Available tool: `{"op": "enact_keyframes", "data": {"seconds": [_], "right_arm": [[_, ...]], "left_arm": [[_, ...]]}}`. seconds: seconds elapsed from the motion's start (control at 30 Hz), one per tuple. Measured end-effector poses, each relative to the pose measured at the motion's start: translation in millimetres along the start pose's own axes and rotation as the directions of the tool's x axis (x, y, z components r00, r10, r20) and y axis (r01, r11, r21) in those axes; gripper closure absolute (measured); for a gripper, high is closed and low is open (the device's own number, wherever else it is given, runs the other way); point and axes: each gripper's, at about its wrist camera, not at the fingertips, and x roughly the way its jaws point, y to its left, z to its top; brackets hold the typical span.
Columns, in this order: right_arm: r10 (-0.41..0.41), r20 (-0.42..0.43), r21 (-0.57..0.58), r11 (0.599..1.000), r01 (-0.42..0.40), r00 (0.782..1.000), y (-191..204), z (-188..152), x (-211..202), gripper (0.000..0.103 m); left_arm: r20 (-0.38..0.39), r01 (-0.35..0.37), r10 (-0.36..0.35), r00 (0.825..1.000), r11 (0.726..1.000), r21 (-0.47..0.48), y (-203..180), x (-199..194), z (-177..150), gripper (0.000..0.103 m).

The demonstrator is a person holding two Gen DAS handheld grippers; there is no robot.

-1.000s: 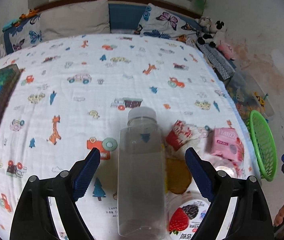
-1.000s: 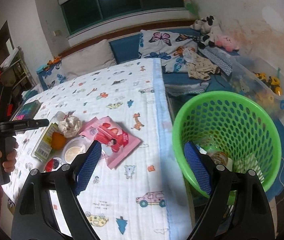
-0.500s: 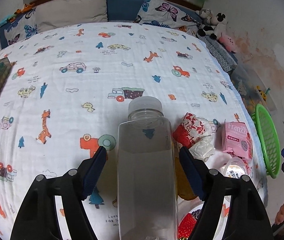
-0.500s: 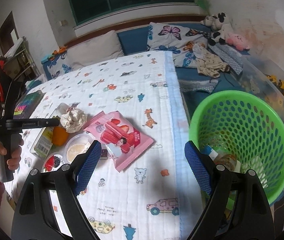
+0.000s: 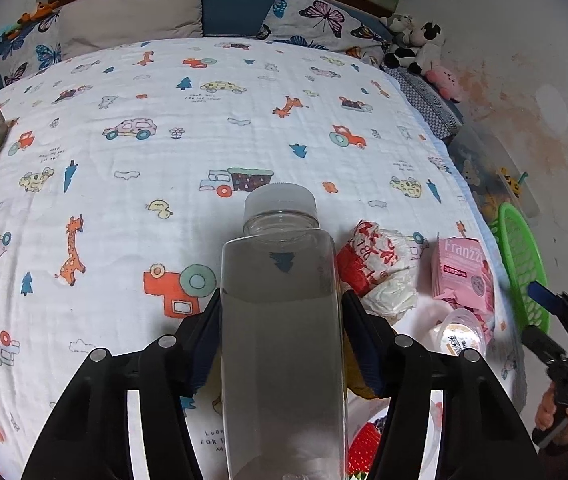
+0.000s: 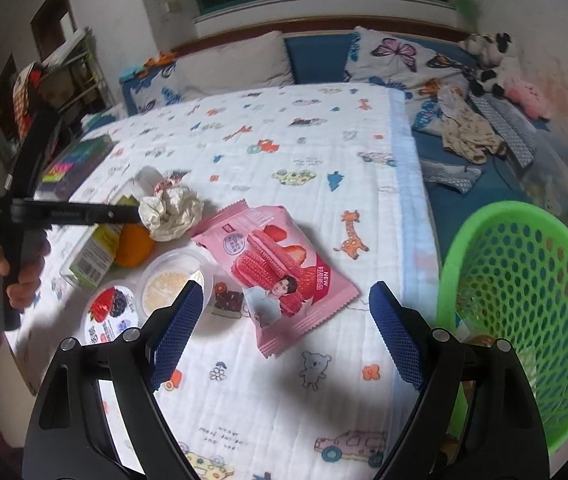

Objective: Collect trash
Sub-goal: 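Close the right tool on the pink wafer package and lift it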

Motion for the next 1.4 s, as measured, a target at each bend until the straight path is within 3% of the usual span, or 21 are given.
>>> {"op": "enact_keyframes", "data": {"seconds": [0.33, 0.93, 1.17, 1.23, 1.4], "right_arm": [[0.005, -0.045, -0.141, 0.990, -0.012, 0.999, 6, 3, 24, 0.018], [0.073, -0.091, -0.188, 0.978, -0.089, 0.993, 0, 11, 62, 0.018], [0.102, -0.086, -0.170, 0.979, -0.115, 0.991, -2, 9, 61, 0.029], [0.098, -0.082, -0.169, 0.979, -0.110, 0.992, 0, 9, 58, 0.038], [0.092, -0.069, -0.167, 0.981, -0.102, 0.993, 4, 6, 51, 0.043]], "left_arm": [[0.014, 0.018, -0.019, 1.000, 1.000, 0.019, -4, -13, 2, 0.047], [0.020, 0.032, -0.033, 0.999, 0.999, 0.039, -2, -27, 3, 0.047], [0.029, 0.036, -0.037, 0.999, 0.998, 0.045, -4, -31, 5, 0.047], [0.031, 0.038, -0.039, 0.999, 0.998, 0.048, -5, -33, 5, 0.047], [0.039, 0.045, -0.048, 0.998, 0.997, 0.064, -11, -39, 6, 0.047]]}}
